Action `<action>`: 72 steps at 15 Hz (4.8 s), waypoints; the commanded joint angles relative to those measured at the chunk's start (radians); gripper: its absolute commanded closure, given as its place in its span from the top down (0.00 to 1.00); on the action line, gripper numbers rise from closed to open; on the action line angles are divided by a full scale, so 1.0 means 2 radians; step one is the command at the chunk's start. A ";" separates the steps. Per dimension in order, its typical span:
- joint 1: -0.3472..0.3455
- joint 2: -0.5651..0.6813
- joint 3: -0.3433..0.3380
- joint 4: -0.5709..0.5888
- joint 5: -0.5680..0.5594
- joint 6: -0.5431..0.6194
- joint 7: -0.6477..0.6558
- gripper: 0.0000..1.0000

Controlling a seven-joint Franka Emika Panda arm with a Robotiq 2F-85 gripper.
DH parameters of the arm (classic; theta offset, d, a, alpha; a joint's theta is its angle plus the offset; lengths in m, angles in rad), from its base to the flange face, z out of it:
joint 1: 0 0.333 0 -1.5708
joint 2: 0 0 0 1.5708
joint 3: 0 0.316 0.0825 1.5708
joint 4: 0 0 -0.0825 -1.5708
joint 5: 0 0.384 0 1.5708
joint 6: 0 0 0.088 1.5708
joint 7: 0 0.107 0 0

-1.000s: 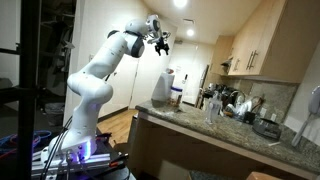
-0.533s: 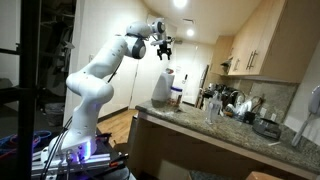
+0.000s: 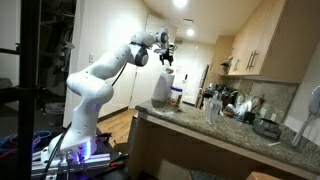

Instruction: Take the bottle on the tissue roll and put it on the table, then take the object and put it on the bottle

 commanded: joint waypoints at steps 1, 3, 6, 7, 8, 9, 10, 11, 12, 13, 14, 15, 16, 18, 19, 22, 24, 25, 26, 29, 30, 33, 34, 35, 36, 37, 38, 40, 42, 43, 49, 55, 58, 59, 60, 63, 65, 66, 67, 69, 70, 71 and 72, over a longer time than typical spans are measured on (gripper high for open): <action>0.000 0.003 0.000 0.003 0.000 0.002 0.000 1.00; -0.006 0.009 0.002 0.000 0.001 0.010 -0.018 1.00; -0.013 0.031 0.006 0.007 0.007 0.040 -0.038 1.00; -0.014 0.038 0.004 0.009 0.002 0.056 -0.044 1.00; -0.015 0.045 0.003 0.011 0.001 0.069 -0.049 1.00; -0.018 0.051 0.004 0.011 0.003 0.079 -0.052 1.00; -0.020 0.057 0.005 0.013 0.004 0.094 -0.057 1.00; -0.021 0.064 0.003 0.014 0.001 0.108 -0.061 1.00; -0.023 0.068 0.003 0.014 0.002 0.117 -0.062 1.00; -0.025 0.072 0.005 0.014 0.004 0.127 -0.066 1.00; -0.025 0.075 0.006 0.013 0.004 0.135 -0.070 1.00; -0.026 0.077 0.007 0.012 0.005 0.137 -0.074 1.00; -0.026 0.078 0.008 0.011 0.007 0.140 -0.078 0.75; -0.024 0.079 0.008 0.011 0.006 0.139 -0.082 0.66; -0.023 0.079 0.007 0.011 0.005 0.140 -0.083 0.57; -0.019 0.076 0.005 0.014 0.000 0.141 -0.089 0.34; -0.014 0.074 0.001 0.018 -0.006 0.145 -0.091 0.25; -0.013 0.073 0.001 0.020 -0.007 0.147 -0.093 0.25; -0.011 0.072 0.001 0.024 -0.007 0.153 -0.092 0.25; -0.004 0.067 -0.006 0.039 -0.013 0.173 -0.072 0.25; -0.001 0.061 -0.012 0.046 -0.016 0.168 -0.047 0.25; 0.035 0.061 -0.085 0.123 0.003 0.115 0.008 0.25; 0.043 0.056 -0.104 0.141 0.000 0.105 0.022 0.25; 0.050 0.050 -0.120 0.162 -0.002 0.101 0.041 0.25; 0.051 0.014 -0.133 0.124 0.000 0.135 0.063 0.25; 0.052 0.009 -0.145 0.135 -0.001 0.150 0.070 0.25; 0.050 0.001 -0.155 0.135 -0.002 0.167 0.080 0.25; 0.040 -0.011 -0.174 0.134 -0.008 0.206 0.098 0.25; 0.020 -0.018 -0.192 0.133 -0.007 0.242 0.129 0.25; 0.010 -0.019 -0.198 0.133 -0.004 0.262 0.147 0.25; -0.052 0.001 -0.270 0.121 -0.035 0.419 0.254 0.25; -0.101 0.010 -0.366 0.118 -0.095 0.374 0.365 0.25; -0.108 0.011 -0.351 0.116 -0.087 0.375 0.359 0.50; -0.111 0.011 -0.350 0.116 -0.086 0.377 0.358 0.50; -0.109 0.011 -0.350 0.116 -0.086 0.377 0.358 0.50; -0.101 0.011 -0.350 0.116 -0.087 0.377 0.359 0.25; -0.119 0.021 -0.389 0.116 -0.117 0.405 0.426 0.25; -0.130 0.025 -0.406 0.116 -0.134 0.411 0.466 0.25; -0.138 0.030 -0.422 0.117 -0.149 0.414 0.501 0.25; -0.161 0.048 -0.458 0.124 -0.184 0.421 0.564 0.25; -0.168 0.056 -0.475 0.126 -0.199 0.411 0.598 0.25; -0.173 0.062 -0.477 0.125 -0.200 0.385 0.621 0.25; -0.173 0.065 -0.468 0.126 -0.186 0.345 0.638 0.25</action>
